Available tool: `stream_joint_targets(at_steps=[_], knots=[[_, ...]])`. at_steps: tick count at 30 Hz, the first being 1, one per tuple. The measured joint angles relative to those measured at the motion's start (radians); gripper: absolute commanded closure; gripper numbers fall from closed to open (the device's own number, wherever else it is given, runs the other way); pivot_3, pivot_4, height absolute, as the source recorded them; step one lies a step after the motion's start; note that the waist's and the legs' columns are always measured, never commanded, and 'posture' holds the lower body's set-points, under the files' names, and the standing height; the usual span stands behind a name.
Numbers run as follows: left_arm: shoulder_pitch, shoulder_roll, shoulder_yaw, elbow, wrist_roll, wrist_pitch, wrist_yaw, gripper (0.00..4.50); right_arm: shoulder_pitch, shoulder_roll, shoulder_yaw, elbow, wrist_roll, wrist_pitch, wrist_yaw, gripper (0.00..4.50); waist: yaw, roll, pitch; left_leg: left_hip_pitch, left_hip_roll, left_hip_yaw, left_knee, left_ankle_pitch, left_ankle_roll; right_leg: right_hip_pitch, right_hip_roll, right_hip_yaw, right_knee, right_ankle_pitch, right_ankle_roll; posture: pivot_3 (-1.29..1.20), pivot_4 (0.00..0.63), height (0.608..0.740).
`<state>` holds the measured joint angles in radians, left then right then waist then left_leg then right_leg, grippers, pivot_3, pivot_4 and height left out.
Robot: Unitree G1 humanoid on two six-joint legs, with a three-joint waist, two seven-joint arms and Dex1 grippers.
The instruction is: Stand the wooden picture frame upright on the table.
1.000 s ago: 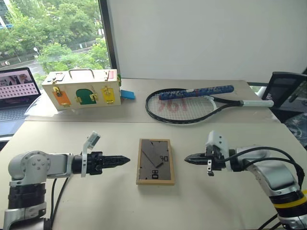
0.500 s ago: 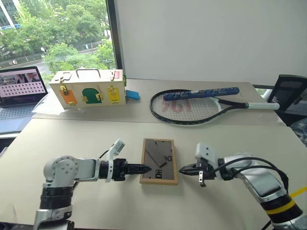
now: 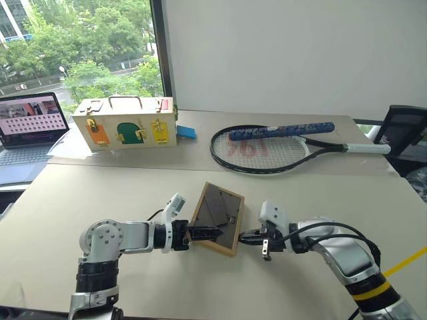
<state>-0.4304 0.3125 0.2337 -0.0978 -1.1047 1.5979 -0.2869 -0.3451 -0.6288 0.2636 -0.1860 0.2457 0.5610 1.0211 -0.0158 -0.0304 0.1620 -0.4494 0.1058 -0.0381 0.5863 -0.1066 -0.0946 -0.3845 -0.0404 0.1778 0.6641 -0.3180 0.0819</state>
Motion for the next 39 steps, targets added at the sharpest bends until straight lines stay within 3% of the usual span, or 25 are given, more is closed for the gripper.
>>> stream_joint_targets(at_steps=[3, 5, 11, 16, 22, 30, 39], knots=[[0.003, -0.003, -0.001, 0.015, -0.011, 0.011, -0.007, 2.74, 0.001, -0.013, -0.003, 0.0, -0.003, -0.007, 0.0, 4.5, -0.001, 0.0, 0.0, -0.002, 0.0, 0.0, 0.0, 0.0, 0.0, -0.002, 0.0, 0.0, 0.0, 0.0, 0.0, 0.0, 0.15, 0.74], [0.001, -0.009, -0.004, 0.015, -0.037, 0.013, -0.017, 3.25, 0.001, -0.017, -0.004, 0.002, -0.005, -0.011, 0.0, 4.5, -0.002, 0.0, 0.0, -0.002, 0.0, 0.0, 0.0, 0.0, 0.0, -0.002, 0.0, 0.0, 0.0, 0.0, 0.0, 0.0, 0.15, 0.74], [-0.003, -0.035, 0.017, 0.041, -0.045, 0.013, 0.002, 3.3, 0.008, -0.051, -0.046, 0.022, -0.005, -0.027, -0.001, 4.5, -0.001, 0.0, 0.0, -0.002, 0.0, 0.0, 0.001, 0.0, 0.0, -0.002, 0.0, 0.0, 0.0, 0.0, 0.0, 0.0, 0.15, 0.74], [-0.026, -0.046, 0.082, 0.116, -0.078, 0.013, 0.061, 3.3, 0.033, -0.105, -0.165, 0.047, -0.002, -0.092, -0.009, 4.5, -0.004, -0.001, 0.0, -0.003, 0.0, 0.0, 0.001, 0.0, 0.0, -0.002, 0.0, 0.0, 0.0, 0.0, 0.0, 0.0, 0.15, 0.74], [-0.036, -0.021, 0.096, 0.193, -0.214, 0.013, 0.123, 3.3, 0.035, -0.087, -0.331, 0.03, 0.193, -0.003, 0.002, 2.7, -0.017, -0.001, 0.001, -0.003, 0.0, -0.001, 0.0, 0.0, 0.0, -0.002, 0.0, 0.0, 0.0, 0.0, 0.0, 0.0, 0.15, 0.74], [-0.066, -0.027, 0.065, 0.229, -0.345, 0.013, 0.198, 3.3, -0.069, 0.038, -0.352, -0.028, 0.35, 0.139, -0.092, 0.08, -0.026, -0.001, 0.001, -0.005, -0.001, -0.002, 0.001, 0.0, 0.0, -0.003, 0.0, 0.0, 0.0, 0.0, 0.0, 0.0, 0.15, 0.74], [-0.06, -0.005, -0.039, 0.118, -0.365, -0.001, 0.186, 3.3, -0.235, 0.07, -0.248, 0.091, 0.406, 0.308, -0.057, 0.08, -0.021, 0.0, 0.001, -0.007, -0.001, -0.003, 0.0, 0.0, 0.0, -0.004, 0.0, -0.001, 0.0, 0.0, 0.0, 0.0, 0.15, 0.74]])
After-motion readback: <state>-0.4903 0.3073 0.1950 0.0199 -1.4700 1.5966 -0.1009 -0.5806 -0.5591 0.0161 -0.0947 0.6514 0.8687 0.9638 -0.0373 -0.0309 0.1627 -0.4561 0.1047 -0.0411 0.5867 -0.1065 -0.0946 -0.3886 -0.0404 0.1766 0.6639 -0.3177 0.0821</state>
